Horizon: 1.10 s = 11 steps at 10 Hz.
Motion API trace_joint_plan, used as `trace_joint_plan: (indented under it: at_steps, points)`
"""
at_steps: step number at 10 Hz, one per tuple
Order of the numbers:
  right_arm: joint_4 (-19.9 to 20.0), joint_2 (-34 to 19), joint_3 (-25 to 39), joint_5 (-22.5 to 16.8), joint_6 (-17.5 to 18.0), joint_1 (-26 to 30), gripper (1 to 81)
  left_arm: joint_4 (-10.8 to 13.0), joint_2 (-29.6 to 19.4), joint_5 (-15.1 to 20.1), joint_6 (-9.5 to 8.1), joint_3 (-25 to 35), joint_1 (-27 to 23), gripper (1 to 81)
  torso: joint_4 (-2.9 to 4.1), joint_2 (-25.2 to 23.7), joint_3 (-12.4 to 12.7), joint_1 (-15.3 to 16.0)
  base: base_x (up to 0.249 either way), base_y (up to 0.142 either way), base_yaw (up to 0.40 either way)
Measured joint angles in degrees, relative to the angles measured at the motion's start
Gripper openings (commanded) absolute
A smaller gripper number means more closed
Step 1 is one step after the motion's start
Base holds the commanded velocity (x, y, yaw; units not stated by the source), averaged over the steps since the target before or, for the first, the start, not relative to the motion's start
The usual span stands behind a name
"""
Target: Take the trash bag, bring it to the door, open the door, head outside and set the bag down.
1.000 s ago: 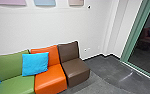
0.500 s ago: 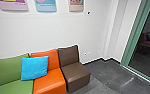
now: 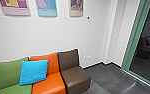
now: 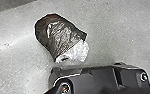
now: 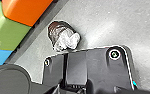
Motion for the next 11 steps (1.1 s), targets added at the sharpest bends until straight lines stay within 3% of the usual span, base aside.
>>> trace_joint_plan:
  at_steps: [3,7,11]
  points:
    - [0.05,0.39,0.50,0.34,-0.02,-0.05,81.1,-0.01,3.04,0.11,-1.33,-0.79,-1.11,81.1,-0.13,-5.47,-1.05,3.39,0.000,0.000,0.000]
    - [0.09,-1.49,2.54,0.39,-0.02,0.20,81.1,-0.01,3.83,0.57,-1.49,-3.36,-2.86,81.1,-1.37,-13.26,-8.33,8.33,0.000,0.000,0.000]
    - [0.20,-6.95,7.00,0.61,0.04,1.39,81.1,-0.04,4.22,1.76,-1.50,-3.36,-5.02,81.1,-2.75,-21.75,-16.31,13.73,0.000,0.000,0.000]
